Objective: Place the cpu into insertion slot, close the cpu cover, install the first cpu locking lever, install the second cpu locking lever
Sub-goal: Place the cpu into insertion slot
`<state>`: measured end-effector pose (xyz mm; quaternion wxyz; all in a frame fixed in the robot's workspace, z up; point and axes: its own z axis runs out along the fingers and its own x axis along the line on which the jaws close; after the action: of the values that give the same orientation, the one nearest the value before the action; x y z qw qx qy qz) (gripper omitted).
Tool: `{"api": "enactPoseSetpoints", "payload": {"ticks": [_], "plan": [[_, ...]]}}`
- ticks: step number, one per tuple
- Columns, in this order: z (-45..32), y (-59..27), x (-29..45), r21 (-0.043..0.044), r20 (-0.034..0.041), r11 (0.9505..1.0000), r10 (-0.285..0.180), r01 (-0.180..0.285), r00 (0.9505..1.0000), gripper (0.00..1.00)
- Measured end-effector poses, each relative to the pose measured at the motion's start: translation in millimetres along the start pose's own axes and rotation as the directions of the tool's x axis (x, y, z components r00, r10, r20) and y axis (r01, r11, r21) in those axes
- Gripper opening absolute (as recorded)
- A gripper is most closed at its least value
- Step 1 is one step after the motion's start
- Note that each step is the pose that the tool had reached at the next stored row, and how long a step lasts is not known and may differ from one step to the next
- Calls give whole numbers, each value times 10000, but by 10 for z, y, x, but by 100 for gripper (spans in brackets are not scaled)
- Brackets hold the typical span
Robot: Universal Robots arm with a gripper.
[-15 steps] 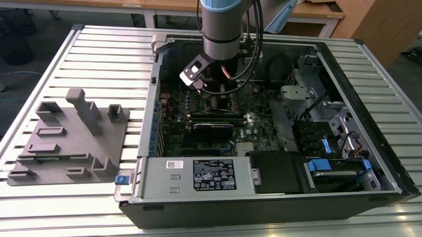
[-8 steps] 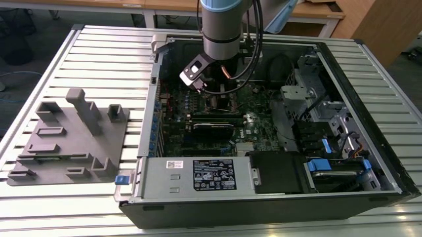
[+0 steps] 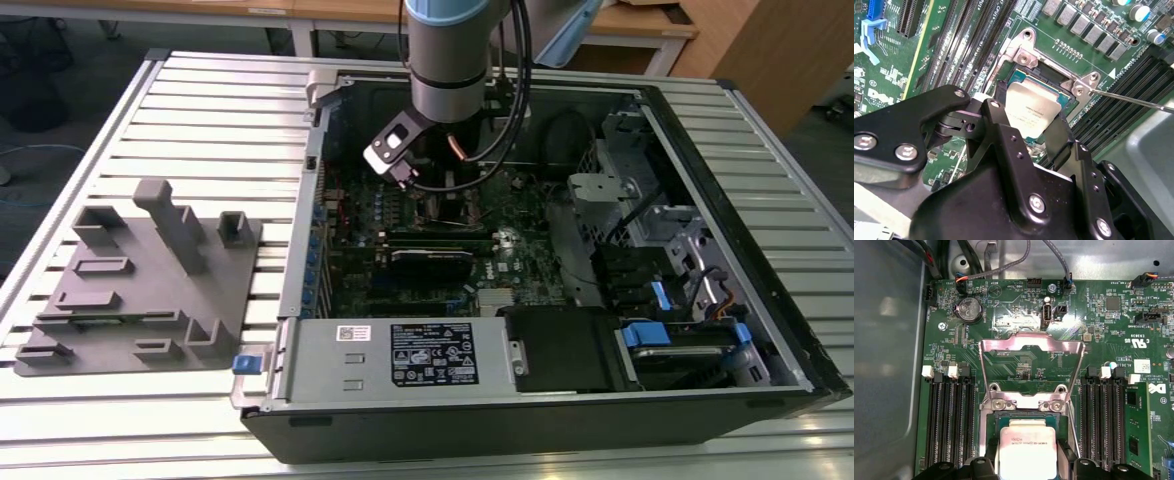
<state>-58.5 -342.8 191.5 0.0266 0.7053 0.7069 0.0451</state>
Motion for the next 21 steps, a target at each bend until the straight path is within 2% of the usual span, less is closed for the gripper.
{"api": "enactPoseSetpoints", "payload": {"ticks": [13, 17, 21], "plan": [[13, -1, 0, -1, -1, 10000, 2, -2, 10000, 54], [-11, 4, 3, -14, -19, 10000, 3, -3, 10000, 54], [-29, 4, 2, -5, -7, 10000, 1, -1, 10000, 54]]}}
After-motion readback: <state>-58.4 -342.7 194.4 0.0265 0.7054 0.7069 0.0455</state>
